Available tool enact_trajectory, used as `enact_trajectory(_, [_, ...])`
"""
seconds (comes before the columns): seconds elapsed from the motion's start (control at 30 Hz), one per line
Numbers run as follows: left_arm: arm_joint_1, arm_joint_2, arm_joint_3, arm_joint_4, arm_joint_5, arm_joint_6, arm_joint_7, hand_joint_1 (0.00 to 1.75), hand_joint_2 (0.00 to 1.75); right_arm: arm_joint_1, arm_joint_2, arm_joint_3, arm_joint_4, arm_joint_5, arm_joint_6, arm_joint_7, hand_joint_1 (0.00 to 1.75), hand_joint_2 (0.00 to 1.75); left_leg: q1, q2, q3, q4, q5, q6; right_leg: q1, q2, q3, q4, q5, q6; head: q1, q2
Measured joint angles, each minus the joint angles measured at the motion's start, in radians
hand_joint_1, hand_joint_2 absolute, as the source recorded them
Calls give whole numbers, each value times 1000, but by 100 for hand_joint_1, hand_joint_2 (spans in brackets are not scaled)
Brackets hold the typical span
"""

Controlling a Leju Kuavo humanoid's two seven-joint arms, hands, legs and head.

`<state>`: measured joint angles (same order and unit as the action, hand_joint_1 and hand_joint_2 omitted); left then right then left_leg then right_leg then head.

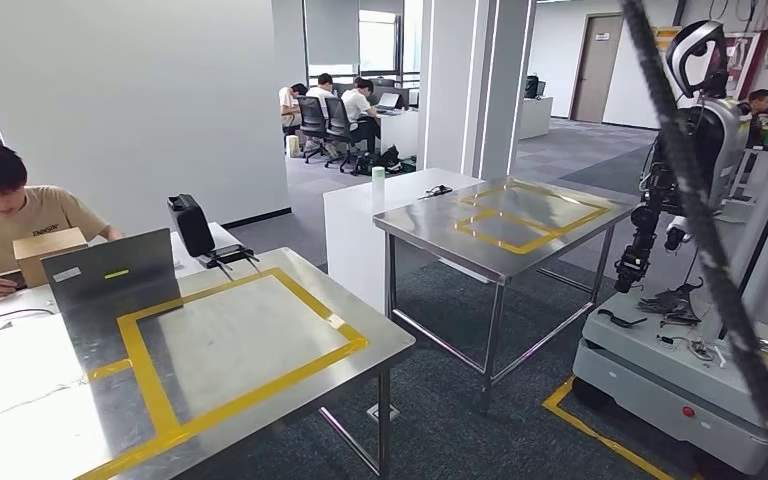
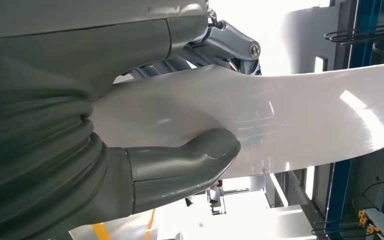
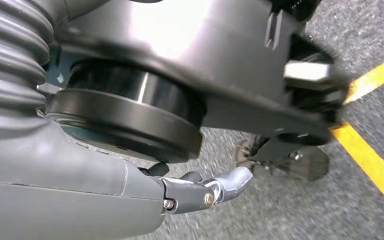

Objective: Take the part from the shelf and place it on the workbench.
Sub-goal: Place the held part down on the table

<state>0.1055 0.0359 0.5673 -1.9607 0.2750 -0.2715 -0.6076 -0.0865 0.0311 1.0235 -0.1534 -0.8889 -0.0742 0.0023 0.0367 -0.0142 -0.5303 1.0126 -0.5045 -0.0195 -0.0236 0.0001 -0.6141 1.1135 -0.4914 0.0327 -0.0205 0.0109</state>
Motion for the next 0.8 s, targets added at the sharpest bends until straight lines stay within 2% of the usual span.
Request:
enact_trajectory(0.03, [-1,0,0,0,0,0,0,175,175,0,0,0,0,0,0,-2,0,175,1,-3,-2,5,-7,-9,-2,3,23,-46,10,-1,0,0])
enact_trajectory(0.07, [-2,0,0,-1,0,0,-1,175,175,-1,0,0,0,-1,1,-3,0,175,0,-6,-3,8,-14,-17,-1,5,34,-69,7,-6,-1,0])
enact_trajectory(0.17, [-4,1,-1,-2,0,1,-2,175,175,-1,0,0,0,-2,3,-6,0,175,3,-7,6,0,-22,-37,3,6,41,-71,-9,-35,-1,0])
enact_trajectory(0.2, [-5,1,-1,-2,0,1,-2,175,175,-2,0,0,0,-2,4,-6,0,175,4,-4,5,12,-26,-41,3,5,48,-73,-12,-44,-2,0])
enact_trajectory(0.23, [-6,2,-1,-2,0,1,-2,175,175,-2,0,0,0,-2,5,-7,0,175,3,1,-9,46,-38,-43,2,4,57,-75,-16,-52,-2,0])
enact_trajectory(0.27, [-7,2,-1,-2,0,1,-2,175,175,-2,0,0,0,-3,6,-7,0,175,2,5,-39,100,-56,-43,2,2,66,-77,-22,-60,-2,0])
enact_trajectory(0.33, [-8,2,-2,-1,0,1,-3,175,175,-1,0,0,0,-2,8,-7,0,175,-2,9,-132,240,-94,-41,7,-1,83,-77,-38,-68,-2,0])
enact_trajectory(0.37, [-8,2,-2,0,0,1,-3,175,175,0,0,0,0,-2,9,-7,0,175,-4,9,-171,286,-95,-39,10,-1,93,-77,-48,-69,-2,0])
enact_trajectory(0.4, [-7,1,-2,0,0,2,-3,175,175,1,0,0,0,-2,10,-7,0,175,-6,9,-194,297,-75,-35,12,-1,106,-77,-58,-70,-2,0])
enact_trajectory(0.43, [-7,1,-2,0,0,3,-2,175,175,1,0,0,0,-2,11,-7,0,175,-8,9,-196,267,-32,-30,13,-1,121,-77,-70,-69,-2,0])
enact_trajectory(0.47, [-7,1,-2,-2,0,4,-2,175,175,1,0,0,0,-2,11,-7,0,175,-12,9,-184,206,24,-22,14,-1,136,-77,-82,-68,-2,0])
enact_trajectory(0.5, [-7,1,-2,-2,0,5,-2,175,175,1,0,0,0,-2,12,-7,0,175,-16,12,-166,146,66,-14,15,-1,148,-79,-95,-65,-3,0])
enact_trajectory(0.53, [-6,1,-2,-4,0,6,-2,175,175,0,0,0,0,-1,12,-7,0,175,-22,14,-147,93,90,-7,16,0,156,-80,-105,-60,-3,-1])
enact_trajectory(0.57, [-4,1,-2,-5,0,7,-2,175,175,0,0,0,0,-1,12,-7,0,175,-27,17,-135,62,96,-2,17,-1,160,-85,-112,-54,-3,-1])
enact_trajectory(0.63, [0,0,-2,-10,2,8,-2,175,175,-1,0,0,0,1,12,-7,0,175,-32,16,-124,40,76,5,19,-2,171,-92,-112,-41,-4,0])
enact_trajectory(0.7, [5,-2,-2,-16,3,8,-3,175,175,-3,-1,0,0,3,12,-6,0,175,-27,11,-106,27,64,16,19,-3,160,-55,-93,-32,-2,0])
enact_trajectory(0.73, [6,-3,-2,-19,4,8,-4,175,175,-6,-1,0,0,5,12,-6,0,175,-25,10,-92,20,58,21,18,-2,132,-7,-84,-28,-1,0])
enact_trajectory(0.77, [8,-4,-2,-22,5,8,-5,175,175,-9,-1,0,0,7,12,-5,0,175,-23,9,-77,13,50,26,18,-1,89,57,-85,-26,-1,0])
enact_trajectory(0.8, [9,-6,-2,-23,6,8,-5,175,175,-10,-1,0,0,8,13,-4,0,175,-23,9,-63,8,41,29,17,-1,42,121,-100,-24,0,0])
